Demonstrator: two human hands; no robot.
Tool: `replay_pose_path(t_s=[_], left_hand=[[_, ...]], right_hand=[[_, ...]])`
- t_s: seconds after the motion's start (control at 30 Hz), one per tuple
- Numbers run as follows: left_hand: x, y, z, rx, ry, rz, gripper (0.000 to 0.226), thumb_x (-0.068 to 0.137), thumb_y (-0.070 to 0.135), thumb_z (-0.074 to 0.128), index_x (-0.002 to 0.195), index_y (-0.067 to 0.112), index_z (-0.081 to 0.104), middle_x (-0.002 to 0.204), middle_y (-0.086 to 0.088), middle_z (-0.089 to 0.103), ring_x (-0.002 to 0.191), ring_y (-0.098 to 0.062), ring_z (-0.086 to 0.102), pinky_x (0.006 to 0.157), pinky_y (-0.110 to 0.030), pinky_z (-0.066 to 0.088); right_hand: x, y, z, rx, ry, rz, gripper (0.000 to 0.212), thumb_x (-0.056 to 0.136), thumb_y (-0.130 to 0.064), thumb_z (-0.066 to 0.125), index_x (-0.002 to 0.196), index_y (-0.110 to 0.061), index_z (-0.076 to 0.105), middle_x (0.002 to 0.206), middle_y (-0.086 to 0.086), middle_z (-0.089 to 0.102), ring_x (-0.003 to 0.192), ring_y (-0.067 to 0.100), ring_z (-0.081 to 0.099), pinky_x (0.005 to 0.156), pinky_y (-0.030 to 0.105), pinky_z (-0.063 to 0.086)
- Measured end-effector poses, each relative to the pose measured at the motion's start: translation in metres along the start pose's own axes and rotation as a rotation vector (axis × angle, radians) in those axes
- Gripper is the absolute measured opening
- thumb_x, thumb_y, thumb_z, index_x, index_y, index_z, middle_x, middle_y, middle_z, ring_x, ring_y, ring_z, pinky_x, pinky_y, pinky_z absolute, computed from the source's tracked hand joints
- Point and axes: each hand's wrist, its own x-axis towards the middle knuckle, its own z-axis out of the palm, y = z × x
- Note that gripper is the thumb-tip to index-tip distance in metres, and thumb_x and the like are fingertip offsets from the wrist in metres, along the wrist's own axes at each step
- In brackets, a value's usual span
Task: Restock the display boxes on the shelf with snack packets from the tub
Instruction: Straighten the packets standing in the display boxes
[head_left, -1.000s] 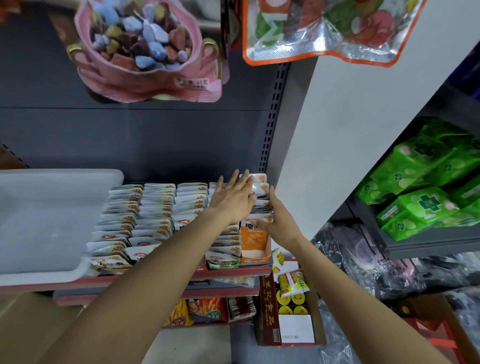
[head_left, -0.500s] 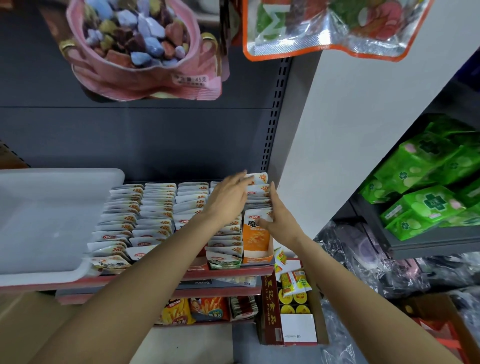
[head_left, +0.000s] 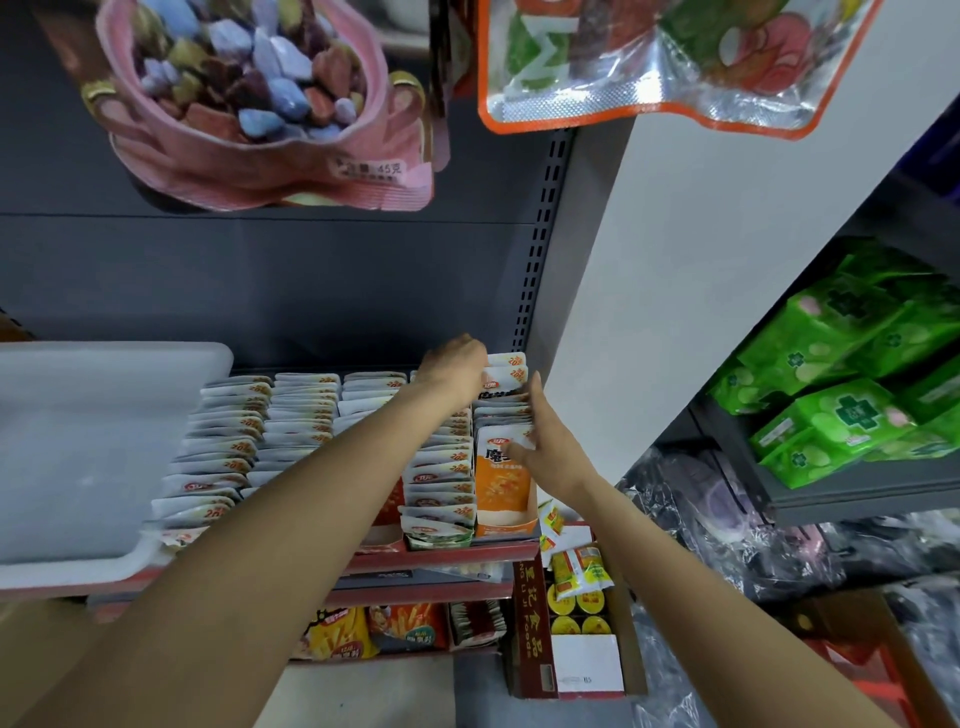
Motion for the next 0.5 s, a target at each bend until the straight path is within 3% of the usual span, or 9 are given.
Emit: replay_pose_path(t_s=[0.1,0.23,0.33,0.4,0.5], left_hand=[[-0.005,0.005,0.005,-0.182,-0.044,0.029,0.025,0.097,0.018,0.048,0.122,0.013,0.049,0.122,-0.008,0.054,0.100,-0.021,0.055,0.082,-0.033,0.045],[-0.014,-0.003,0.006,-0.275,-0.042,0.102,0.027,0.101,0.020,0.038,0.128,0.019,0.036,0.111,-0.012,0.060,0.078,-0.016,0.053,0.067,-0.030,0.041],[-0.017,-0.005,0.004,-0.251,-0.039,0.147,0.038,0.101,0.019,0.039,0.137,0.019,0.031,0.133,-0.012,0.050,0.110,-0.023,0.053,0.087,-0.034,0.044],[-0.020,-0.005,0.002,-0.192,0.048,0.202,0.043,0.100,0.016,0.040,0.142,0.020,0.032,0.149,-0.005,0.034,0.134,-0.022,0.037,0.106,-0.034,0.034],[-0.026,-0.007,0.005,-0.037,0.064,0.298,0.046,0.102,0.020,0.033,0.147,0.022,0.028,0.157,0.003,0.019,0.143,-0.017,0.019,0.116,-0.032,0.017]], right_hand=[[0.003,-0.002,0.000,0.003,0.018,0.037,0.088,0.094,-0.011,0.054,0.148,-0.022,-0.015,0.150,0.002,0.034,0.129,0.018,0.044,0.101,0.032,0.043],[0.007,0.000,0.007,-0.088,0.133,0.054,0.088,0.095,-0.018,0.055,0.149,-0.021,-0.015,0.138,0.006,0.051,0.115,0.022,0.057,0.094,0.033,0.045],[0.010,0.005,0.014,-0.012,0.100,0.096,0.083,0.096,-0.023,0.052,0.150,-0.021,-0.012,0.135,0.005,0.053,0.113,0.021,0.059,0.093,0.033,0.047],[0.012,0.008,0.012,0.061,0.042,0.087,0.076,0.096,-0.022,0.051,0.151,-0.023,-0.002,0.136,0.003,0.051,0.116,0.020,0.057,0.096,0.036,0.049],[0.012,0.010,0.004,0.094,-0.075,0.060,0.080,0.095,-0.013,0.053,0.151,-0.022,-0.003,0.145,-0.006,0.035,0.128,0.015,0.044,0.104,0.036,0.043]])
